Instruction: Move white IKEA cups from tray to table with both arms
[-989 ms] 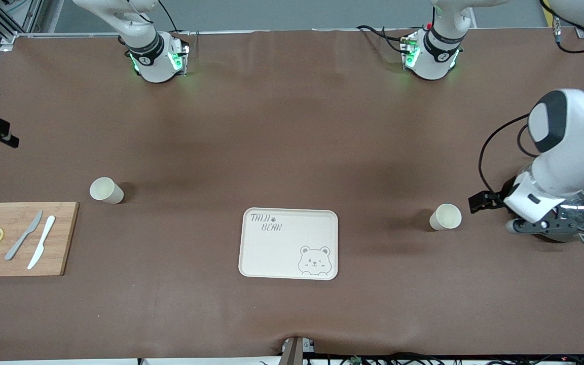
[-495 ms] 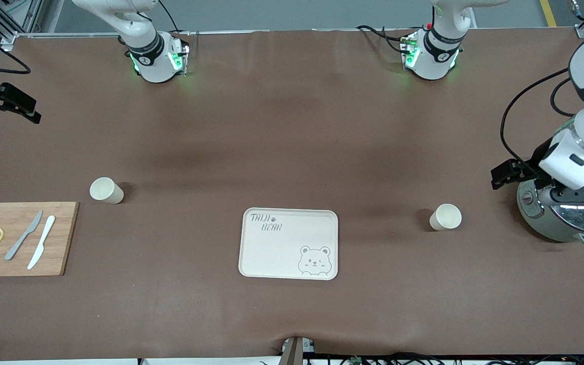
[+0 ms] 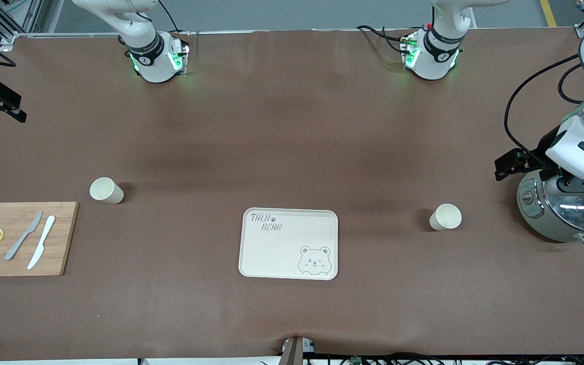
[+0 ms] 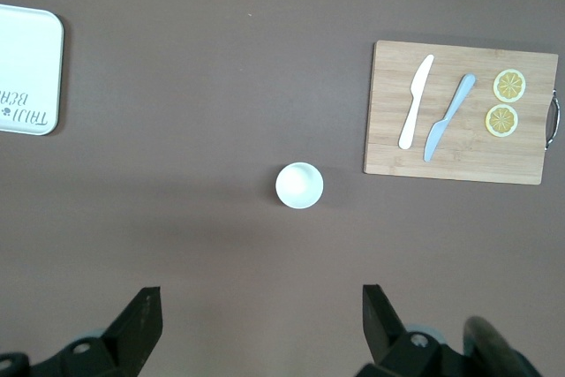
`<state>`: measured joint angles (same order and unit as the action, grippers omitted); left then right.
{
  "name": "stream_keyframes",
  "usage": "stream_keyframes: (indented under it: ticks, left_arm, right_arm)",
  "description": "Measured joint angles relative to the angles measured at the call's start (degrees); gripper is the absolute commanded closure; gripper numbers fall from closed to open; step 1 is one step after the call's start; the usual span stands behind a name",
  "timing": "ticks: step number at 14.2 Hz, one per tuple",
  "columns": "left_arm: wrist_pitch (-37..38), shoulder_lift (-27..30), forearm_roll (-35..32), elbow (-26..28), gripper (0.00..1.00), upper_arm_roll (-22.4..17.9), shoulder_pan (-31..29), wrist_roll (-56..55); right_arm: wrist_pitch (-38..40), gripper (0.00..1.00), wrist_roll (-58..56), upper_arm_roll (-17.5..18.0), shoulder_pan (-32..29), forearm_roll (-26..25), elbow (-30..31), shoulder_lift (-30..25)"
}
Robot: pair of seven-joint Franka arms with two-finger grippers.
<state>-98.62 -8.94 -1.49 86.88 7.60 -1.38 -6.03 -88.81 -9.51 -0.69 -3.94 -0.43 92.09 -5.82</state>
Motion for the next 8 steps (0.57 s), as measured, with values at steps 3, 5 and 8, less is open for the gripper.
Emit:
stream_keyframes:
  ticks: [3, 5, 8]
  left_arm:
    - [3.30, 0.53, 0.00, -2.67, 0.00, 0.02, -0.13, -0.83]
    - [5.56, 2.02, 0.00, -3.61, 0.00, 0.02, -0.28, -0.83]
    - [9.05, 4.73, 0.00, -3.73, 0.00, 0.04, -0.15, -0.88]
  right_arm:
    - [0.16, 0.00, -0.06, 0.04, -0.04, 0.00, -0.01, 0.08]
    - [0.33, 0.00, -0.06, 0.11, -0.04, 0.00, -0.01, 0.11]
    - [0.36, 0.00, -0.06, 0.11, -0.04, 0.00, -0.01, 0.12]
